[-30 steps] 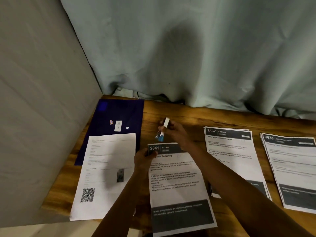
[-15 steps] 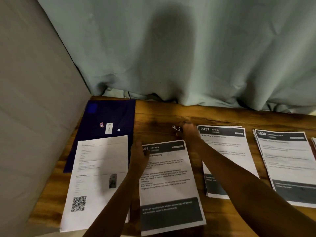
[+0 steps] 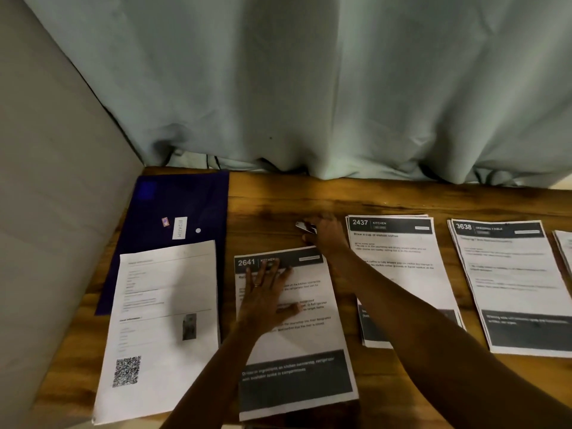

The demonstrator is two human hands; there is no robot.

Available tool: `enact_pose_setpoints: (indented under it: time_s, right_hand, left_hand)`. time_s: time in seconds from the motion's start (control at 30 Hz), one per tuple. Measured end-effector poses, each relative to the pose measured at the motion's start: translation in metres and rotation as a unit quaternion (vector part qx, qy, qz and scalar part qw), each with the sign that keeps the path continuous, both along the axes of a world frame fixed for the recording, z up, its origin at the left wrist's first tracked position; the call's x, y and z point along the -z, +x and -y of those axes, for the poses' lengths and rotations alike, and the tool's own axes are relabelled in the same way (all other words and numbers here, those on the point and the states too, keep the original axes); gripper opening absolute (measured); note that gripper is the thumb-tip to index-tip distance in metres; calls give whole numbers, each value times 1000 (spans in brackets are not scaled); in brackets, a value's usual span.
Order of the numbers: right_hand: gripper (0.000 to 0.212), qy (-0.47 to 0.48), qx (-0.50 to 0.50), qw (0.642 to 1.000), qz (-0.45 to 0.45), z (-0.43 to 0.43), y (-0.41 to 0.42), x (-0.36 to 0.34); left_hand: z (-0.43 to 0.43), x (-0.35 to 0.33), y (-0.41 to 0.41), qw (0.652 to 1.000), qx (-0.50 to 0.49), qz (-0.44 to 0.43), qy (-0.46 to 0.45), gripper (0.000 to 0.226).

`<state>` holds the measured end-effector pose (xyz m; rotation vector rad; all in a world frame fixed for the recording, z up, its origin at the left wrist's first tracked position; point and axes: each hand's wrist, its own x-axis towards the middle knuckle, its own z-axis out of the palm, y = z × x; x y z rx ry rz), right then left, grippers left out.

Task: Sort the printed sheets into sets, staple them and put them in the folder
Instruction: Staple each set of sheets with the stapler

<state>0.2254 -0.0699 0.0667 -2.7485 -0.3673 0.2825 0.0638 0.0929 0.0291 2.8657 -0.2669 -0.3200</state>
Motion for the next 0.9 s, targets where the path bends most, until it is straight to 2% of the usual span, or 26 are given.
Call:
enact_pose_setpoints:
  time_s: [0.17, 0.33, 0.47, 0.67, 0.77, 0.83, 0.9]
  right_hand:
    - [38, 129, 127, 980, 80, 14, -42, -11]
    - [39, 77, 146, 984, -59, 34, -108, 3]
    - [40, 96, 143, 979, -107, 31, -133, 10]
    - [54, 81, 117, 984, -111, 23, -151, 13]
    - [49, 113, 124, 978, -121, 29, -151, 7]
    - [43, 140, 143, 976, -89, 44, -148, -3]
    - [46, 138, 177, 974, -27, 72, -141, -14]
  left_hand:
    - [2, -2, -3, 1000, -21, 20, 6, 94]
    - [9, 5, -21, 999, -46, 24, 0, 91]
    - [7, 9, -22, 999, -44, 6, 6, 90]
    - [7, 2, -16, 999, -42, 15, -13, 101]
    - [14, -2, -17, 998, -53, 25, -18, 106]
    - [28, -9, -16, 996, -69, 29, -39, 105]
    - [51, -20, -14, 991, -93, 30, -93, 94]
